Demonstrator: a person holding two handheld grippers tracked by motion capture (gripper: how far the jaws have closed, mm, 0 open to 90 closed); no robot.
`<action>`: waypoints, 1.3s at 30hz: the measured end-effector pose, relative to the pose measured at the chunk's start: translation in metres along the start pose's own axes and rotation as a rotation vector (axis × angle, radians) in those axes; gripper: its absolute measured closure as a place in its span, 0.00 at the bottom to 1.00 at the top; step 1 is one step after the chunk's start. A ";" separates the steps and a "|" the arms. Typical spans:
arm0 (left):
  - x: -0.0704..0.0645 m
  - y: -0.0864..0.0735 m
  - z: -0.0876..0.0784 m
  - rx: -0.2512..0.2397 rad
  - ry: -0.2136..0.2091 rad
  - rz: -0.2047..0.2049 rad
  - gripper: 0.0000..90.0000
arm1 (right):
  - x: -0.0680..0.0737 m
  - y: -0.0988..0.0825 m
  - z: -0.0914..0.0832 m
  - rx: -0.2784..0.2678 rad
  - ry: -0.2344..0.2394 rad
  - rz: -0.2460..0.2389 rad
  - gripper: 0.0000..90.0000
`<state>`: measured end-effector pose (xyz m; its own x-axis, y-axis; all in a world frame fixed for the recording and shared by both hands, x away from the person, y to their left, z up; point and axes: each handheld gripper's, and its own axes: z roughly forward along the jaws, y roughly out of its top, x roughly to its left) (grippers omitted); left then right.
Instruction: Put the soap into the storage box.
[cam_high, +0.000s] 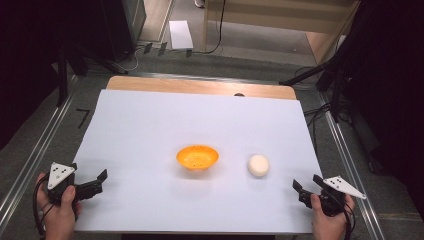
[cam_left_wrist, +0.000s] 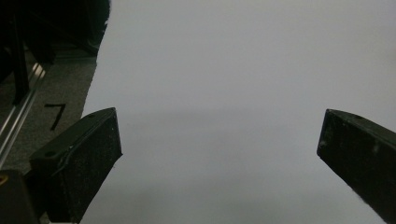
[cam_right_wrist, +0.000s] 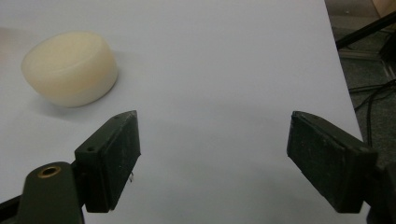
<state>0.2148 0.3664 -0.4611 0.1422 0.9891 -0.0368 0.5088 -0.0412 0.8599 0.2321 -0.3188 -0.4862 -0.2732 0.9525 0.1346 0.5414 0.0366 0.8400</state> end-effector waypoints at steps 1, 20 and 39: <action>0.000 0.000 0.000 0.001 -0.003 -0.003 0.00 | 0.001 0.000 0.000 -0.005 -0.002 -0.005 0.26; 0.000 -0.001 0.000 -0.003 -0.004 0.012 0.00 | 0.017 0.032 0.009 0.168 0.122 -0.105 0.32; -0.009 -0.001 0.001 -0.002 0.059 0.070 0.00 | 0.018 0.067 0.033 0.342 0.255 -0.229 0.21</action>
<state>0.2136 0.3576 -0.4624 0.1267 0.9905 0.0531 0.4976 -0.1098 0.8604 0.2897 -0.2896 -0.4443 -0.5791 0.8053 0.1269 0.6630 0.3747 0.6481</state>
